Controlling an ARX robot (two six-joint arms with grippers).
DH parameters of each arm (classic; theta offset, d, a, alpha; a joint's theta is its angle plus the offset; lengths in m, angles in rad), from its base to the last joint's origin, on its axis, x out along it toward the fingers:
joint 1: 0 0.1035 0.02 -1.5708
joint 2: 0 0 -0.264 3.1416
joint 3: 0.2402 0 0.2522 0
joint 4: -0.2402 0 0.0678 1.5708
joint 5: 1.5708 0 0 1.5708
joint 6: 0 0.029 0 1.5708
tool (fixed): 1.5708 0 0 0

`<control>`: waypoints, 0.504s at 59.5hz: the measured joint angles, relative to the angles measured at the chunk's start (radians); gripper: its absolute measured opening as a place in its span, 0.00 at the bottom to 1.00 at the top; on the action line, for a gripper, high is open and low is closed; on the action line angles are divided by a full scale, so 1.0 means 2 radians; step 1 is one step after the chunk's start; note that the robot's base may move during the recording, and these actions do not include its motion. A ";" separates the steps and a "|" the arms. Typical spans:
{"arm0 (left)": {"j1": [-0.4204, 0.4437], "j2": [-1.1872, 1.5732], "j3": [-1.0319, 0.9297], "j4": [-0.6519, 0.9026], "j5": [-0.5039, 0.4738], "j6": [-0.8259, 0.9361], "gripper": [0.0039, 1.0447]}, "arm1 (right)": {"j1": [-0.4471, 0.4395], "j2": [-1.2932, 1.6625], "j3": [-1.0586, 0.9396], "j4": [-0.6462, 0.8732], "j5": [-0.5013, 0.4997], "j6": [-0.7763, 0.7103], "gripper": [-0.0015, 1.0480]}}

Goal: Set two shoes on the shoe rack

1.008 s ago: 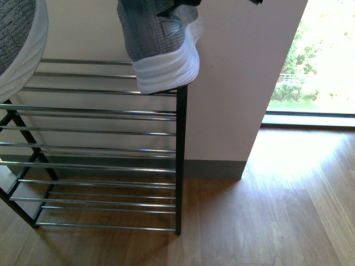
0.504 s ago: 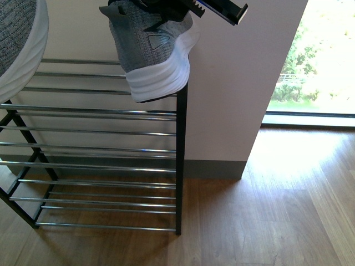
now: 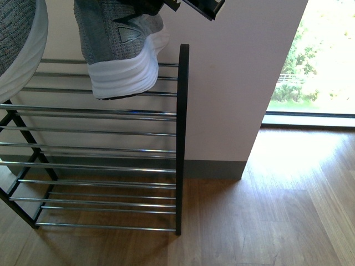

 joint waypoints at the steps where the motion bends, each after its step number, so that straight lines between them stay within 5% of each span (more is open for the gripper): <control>1: 0.000 0.000 0.000 0.000 0.000 0.000 0.01 | 0.000 0.001 0.000 0.000 0.002 0.000 0.01; 30: 0.000 0.000 0.000 0.000 0.000 0.000 0.01 | -0.016 0.064 0.000 0.009 0.005 0.006 0.01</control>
